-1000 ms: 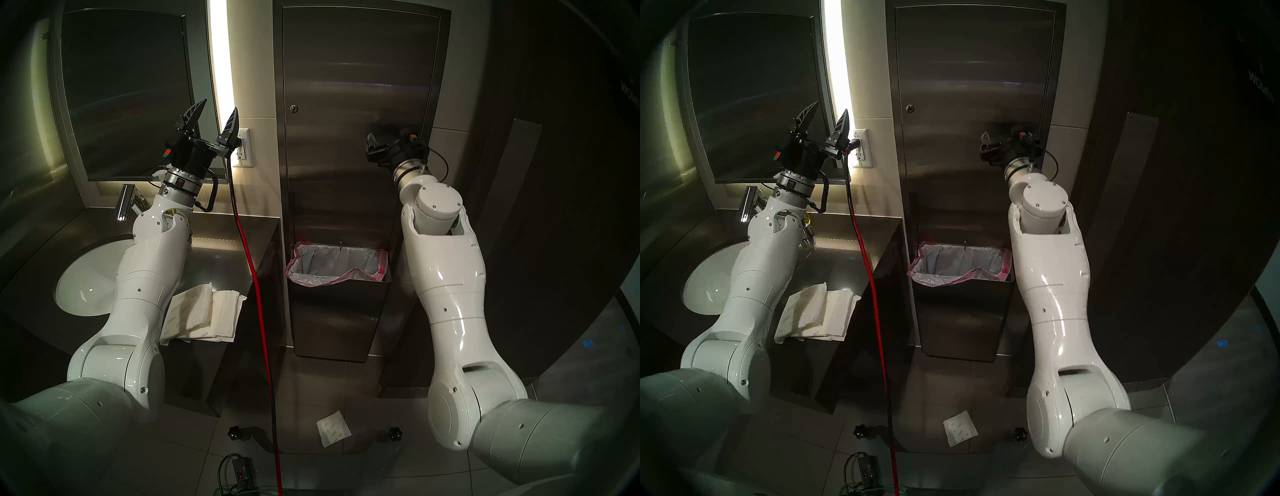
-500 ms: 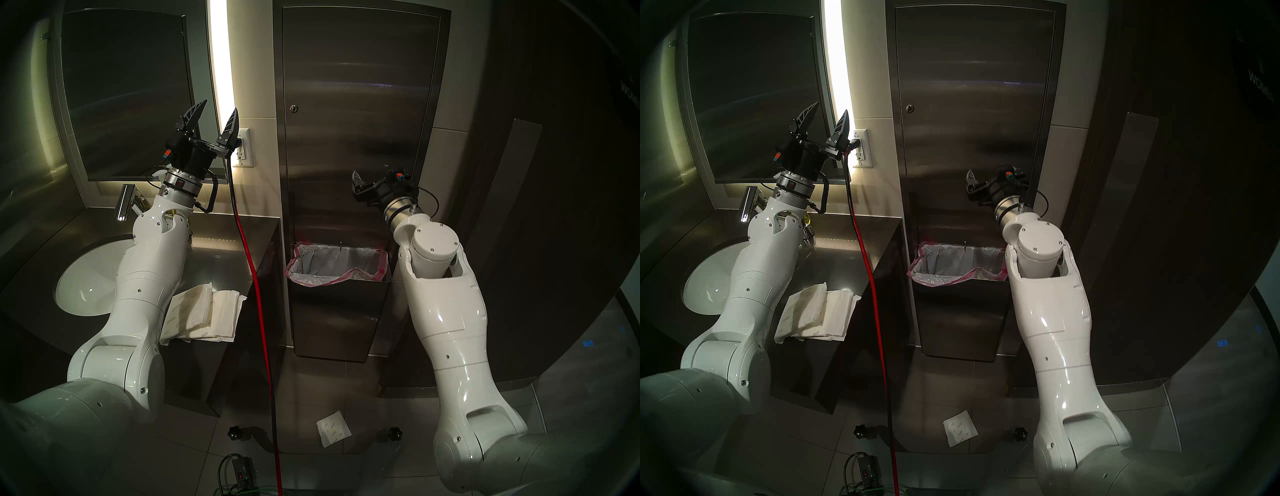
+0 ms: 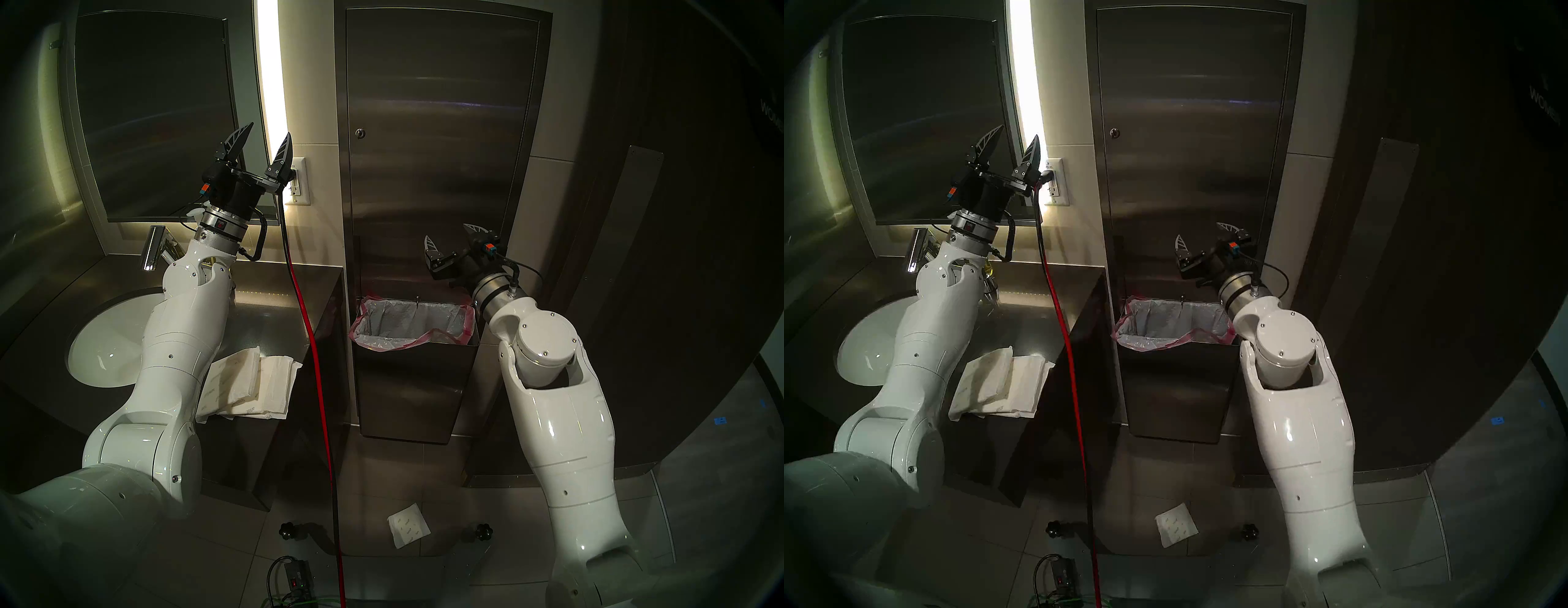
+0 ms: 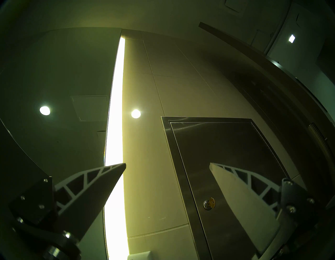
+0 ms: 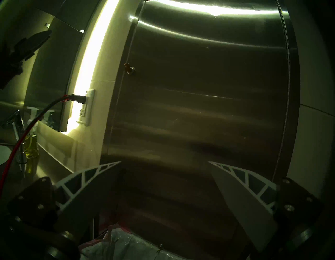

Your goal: Twist key and close towel dispenser

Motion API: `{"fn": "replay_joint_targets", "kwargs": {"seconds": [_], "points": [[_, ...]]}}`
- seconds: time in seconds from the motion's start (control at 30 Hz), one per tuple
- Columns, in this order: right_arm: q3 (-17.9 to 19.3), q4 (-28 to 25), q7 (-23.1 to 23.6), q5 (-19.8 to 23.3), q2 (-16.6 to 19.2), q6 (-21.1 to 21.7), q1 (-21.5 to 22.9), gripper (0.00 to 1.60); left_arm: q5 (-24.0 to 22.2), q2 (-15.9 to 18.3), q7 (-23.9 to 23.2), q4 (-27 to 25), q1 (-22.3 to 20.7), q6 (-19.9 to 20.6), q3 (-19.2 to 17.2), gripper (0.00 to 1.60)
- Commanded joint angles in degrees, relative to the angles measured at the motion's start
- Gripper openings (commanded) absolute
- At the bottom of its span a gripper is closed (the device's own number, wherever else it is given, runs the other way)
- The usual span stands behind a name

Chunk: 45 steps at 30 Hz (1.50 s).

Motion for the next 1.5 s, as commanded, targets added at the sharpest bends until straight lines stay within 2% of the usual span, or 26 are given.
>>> {"fn": "replay_joint_targets", "kwargs": {"seconds": [0.0, 0.17, 0.27, 0.33, 0.37, 0.47, 0.5, 0.7, 0.8, 0.9, 1.07, 1.23, 1.27, 1.33, 1.37, 1.43, 1.47], "points": [[0.76, -6.36, 1.46, 0.93, 2.37, -2.44, -6.38, 1.60, -0.05, -0.03, 0.05, -0.59, -1.14, -0.04, -0.03, 1.60], [1.70, -11.02, 2.70, 1.89, 3.52, -3.79, -11.04, 1.60, -0.05, -0.04, 0.06, -0.61, -1.20, -0.02, -0.02, 1.60], [2.02, -11.71, 3.23, 2.32, 3.96, -4.41, -11.74, 1.60, -0.05, -0.05, 0.07, -0.61, -1.23, -0.01, -0.02, 1.60], [2.58, -14.52, 3.59, 2.65, 4.34, -4.82, -14.57, 1.60, -0.05, -0.05, 0.07, -0.62, -1.25, -0.01, -0.02, 1.60], [2.66, -14.32, 3.83, 2.85, 4.51, -5.09, -14.36, 1.60, -0.05, -0.05, 0.07, -0.62, -1.26, 0.00, -0.02, 1.60], [3.83, -19.04, 4.59, 3.60, 5.21, -5.77, -19.03, 1.60, -0.04, -0.06, 0.08, -0.61, -1.32, 0.02, -0.02, 1.60], [3.79, -17.61, 4.97, 3.91, 5.37, -6.15, -17.59, 1.60, -0.04, -0.06, 0.09, -0.61, -1.33, 0.02, -0.01, 1.60], [5.18, -21.92, 5.88, 4.78, 5.89, -6.42, -21.74, 1.60, -0.02, -0.07, 0.10, -0.58, -1.40, 0.05, -0.01, 1.60], [6.46, -24.45, 6.41, 5.45, 5.87, -7.00, -25.58, 1.60, -0.01, -0.08, 0.12, -0.56, -1.46, 0.08, 0.00, 1.60], [6.83, -24.81, 6.79, 5.70, 5.80, -7.10, -25.99, 1.60, 0.00, -0.08, 0.12, -0.54, -1.49, 0.09, 0.01, 1.60], [8.39, -27.45, 7.16, 6.15, 5.08, -8.32, -30.84, 1.60, 0.02, -0.09, 0.14, -0.49, -1.56, 0.11, 0.02, 1.60], [9.42, -28.78, 7.63, 6.24, 4.06, -9.52, -33.60, 1.60, 0.04, -0.09, 0.16, -0.44, -1.62, 0.12, 0.03, 1.60], [9.94, -29.78, 7.57, 6.15, 3.46, -10.48, -35.77, 1.60, 0.05, -0.09, 0.16, -0.42, -1.64, 0.12, 0.04, 1.60], [10.02, -29.56, 7.95, 6.05, 3.08, -10.56, -35.41, 1.60, 0.05, -0.10, 0.17, -0.40, -1.66, 0.12, 0.04, 1.60], [10.22, -30.25, 7.19, 5.75, 2.65, -11.05, -36.98, 1.60, 0.06, -0.10, 0.17, -0.39, -1.67, 0.12, 0.04, 1.60], [10.00, -30.66, 5.81, 5.43, 1.42, -11.07, -38.30, 1.60, 0.08, -0.10, 0.18, -0.36, -1.71, 0.12, 0.05, 1.60], [6.83, -30.38, 3.66, 4.16, -0.96, -10.41, -36.10, 1.60, 0.09, -0.10, 0.18, -0.33, -1.74, 0.12, 0.05, 1.60]]}}
